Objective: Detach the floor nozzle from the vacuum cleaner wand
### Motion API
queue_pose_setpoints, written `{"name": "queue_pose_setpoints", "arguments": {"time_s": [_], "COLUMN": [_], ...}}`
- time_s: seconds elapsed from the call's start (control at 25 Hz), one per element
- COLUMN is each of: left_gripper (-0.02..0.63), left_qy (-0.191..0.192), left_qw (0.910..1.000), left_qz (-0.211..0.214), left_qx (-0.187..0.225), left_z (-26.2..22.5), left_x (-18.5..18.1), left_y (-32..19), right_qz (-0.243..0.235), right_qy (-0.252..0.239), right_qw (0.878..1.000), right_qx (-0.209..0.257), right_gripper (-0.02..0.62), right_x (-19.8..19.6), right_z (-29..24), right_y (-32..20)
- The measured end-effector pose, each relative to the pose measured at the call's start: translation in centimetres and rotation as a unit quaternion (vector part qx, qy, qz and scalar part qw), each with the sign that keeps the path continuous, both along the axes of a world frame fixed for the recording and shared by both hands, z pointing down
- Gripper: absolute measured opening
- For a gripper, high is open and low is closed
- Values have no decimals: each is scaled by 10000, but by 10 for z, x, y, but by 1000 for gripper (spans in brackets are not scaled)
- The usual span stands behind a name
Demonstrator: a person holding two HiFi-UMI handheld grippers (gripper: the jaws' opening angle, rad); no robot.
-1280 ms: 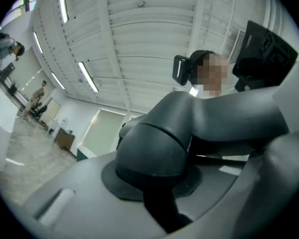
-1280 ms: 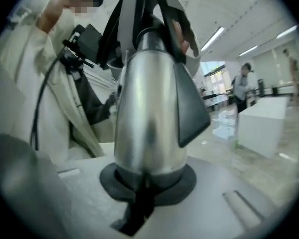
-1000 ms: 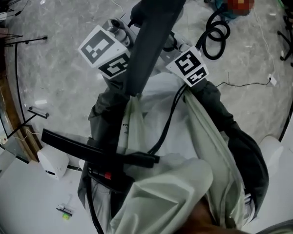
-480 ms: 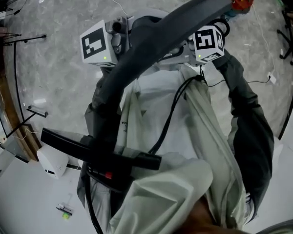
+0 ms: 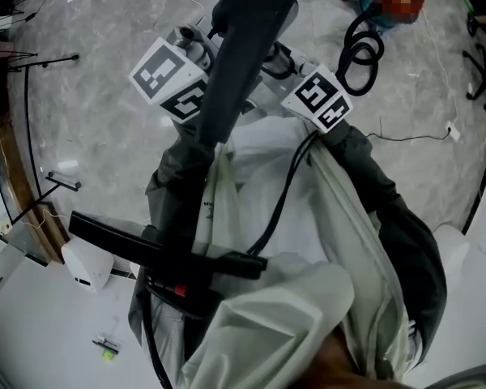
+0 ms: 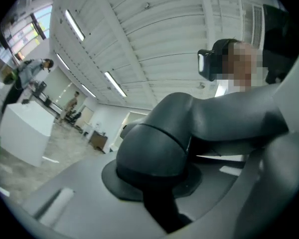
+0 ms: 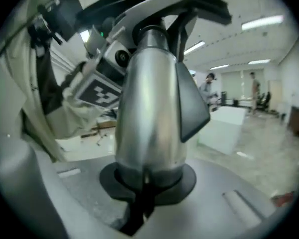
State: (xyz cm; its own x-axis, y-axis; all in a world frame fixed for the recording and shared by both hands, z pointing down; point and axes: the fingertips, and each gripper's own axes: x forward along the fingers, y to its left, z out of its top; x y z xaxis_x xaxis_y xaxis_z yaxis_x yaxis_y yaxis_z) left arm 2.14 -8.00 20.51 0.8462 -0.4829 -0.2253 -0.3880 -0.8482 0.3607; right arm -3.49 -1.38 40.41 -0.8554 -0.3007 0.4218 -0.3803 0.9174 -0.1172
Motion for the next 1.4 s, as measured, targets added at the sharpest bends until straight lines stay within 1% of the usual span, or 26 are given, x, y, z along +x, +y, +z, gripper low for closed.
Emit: {"name": "queue_pose_setpoints", "arguments": {"time_s": [0.04, 0.08, 0.12, 0.2, 0.28, 0.32, 0.36, 0.44, 0.48, 0.52, 0.56, 0.6, 0.64, 0.68, 0.72, 0.8, 0.88, 0.92, 0.96, 1.04, 1.12, 1.16, 1.2, 1.28, 1.36, 1.4], "left_gripper": [72, 72, 72, 72, 72, 71, 71, 71, 71, 71, 71, 71, 71, 71, 72, 72, 72, 72, 72, 72, 72, 72, 72, 72, 72, 72], "left_qy": [-89, -157, -206, -234, -111, 23, 192, 501, 607, 685, 747, 798, 832, 844, 831, 702, 417, 276, 167, 59, 69, 111, 171, 327, 463, 514], "left_qw": [9996, 9988, 9983, 9986, 9993, 9986, 9959, 9843, 9778, 9729, 9706, 9711, 9739, 9777, 9811, 9846, 9875, 9895, 9915, 9949, 9959, 9954, 9941, 9890, 9813, 9775], "left_qz": [-264, -451, -542, -458, -87, 209, 572, 1321, 1619, 1825, 1931, 1929, 1831, 1676, 1528, 1380, 1263, 1155, 1015, 703, 517, 522, 596, 913, 1295, 1474], "left_qx": [-53, -62, -33, 112, 333, 485, 677, 1061, 1187, 1240, 1225, 1157, 1053, 938, 849, 817, 840, 825, 792, 721, 735, 796, 885, 1115, 1345, 1420], "left_z": [1, 1, -1, -4, -6, -7, -8, -11, -13, -14, -15, -15, -15, -15, -15, -18, -21, -22, -23, -25, -26, -26, -27, -28, -28, -28], "left_x": [-4, -9, -12, -15, -16, -15, -15, -11, -8, -6, -5, -6, -6, -7, -8, -5, 1, 3, 4, 1, -4, -7, -9, -10, -5, -1], "left_y": [-5, -7, -6, 0, 10, 19, 30, 58, 70, 77, 78, 75, 69, 61, 55, 54, 54, 52, 48, 41, 39, 41, 45, 59, 74, 80], "right_qz": [422, 707, 842, 682, 12, -491, -1059, -2137, -2549, -2860, -3076, -3195, -3212, -3121, -2927, -2288, -1409, -940, -494, 195, 450, 389, 179, -646, -1580, -1925], "right_qy": [146, 234, 263, 178, -10, -127, -249, -440, -509, -565, -613, -658, -688, -680, -640, -530, -369, -275, -178, 21, 173, 208, 204, 74, -146, -264], "right_qw": [9988, 9964, 9947, 9956, 9989, 9982, 9940, 9756, 9647, 9546, 9463, 9406, 9388, 9417, 9489, 9698, 9890, 9952, 9985, 9985, 9962, 9960, 9966, 9960, 9869, 9808], "right_qx": [216, 395, 524, 614, 469, 322, 142, -245, -430, -611, -785, -936, -1039, -1060, -992, -665, -241, -31, 171, 509, 723, 778, 781, 606, 295, 142], "right_gripper": [37, 37, 37, 37, 37, 37, 37, 38, 38, 38, 38, 38, 38, 37, 37, 37, 37, 37, 37, 37, 37, 37, 37, 37, 38, 38], "right_x": [0, -2, -4, -11, -18, -19, -19, -12, -7, -2, 1, 2, 2, 1, -1, -5, -7, -6, -6, -4, -4, -5, -6, -9, -5, -1], "right_z": [1, 2, 1, 0, 1, 2, 3, 2, 0, -3, -6, -8, -10, -10, -8, -9, -11, -13, -14, -15, -14, -14, -13, -11, -13, -15], "right_y": [-9, -15, -18, -17, -4, 7, 20, 50, 63, 72, 78, 80, 78, 74, 70, 59, 45, 36, 27, 12, 4, 4, 7, 24, 44, 53]}}
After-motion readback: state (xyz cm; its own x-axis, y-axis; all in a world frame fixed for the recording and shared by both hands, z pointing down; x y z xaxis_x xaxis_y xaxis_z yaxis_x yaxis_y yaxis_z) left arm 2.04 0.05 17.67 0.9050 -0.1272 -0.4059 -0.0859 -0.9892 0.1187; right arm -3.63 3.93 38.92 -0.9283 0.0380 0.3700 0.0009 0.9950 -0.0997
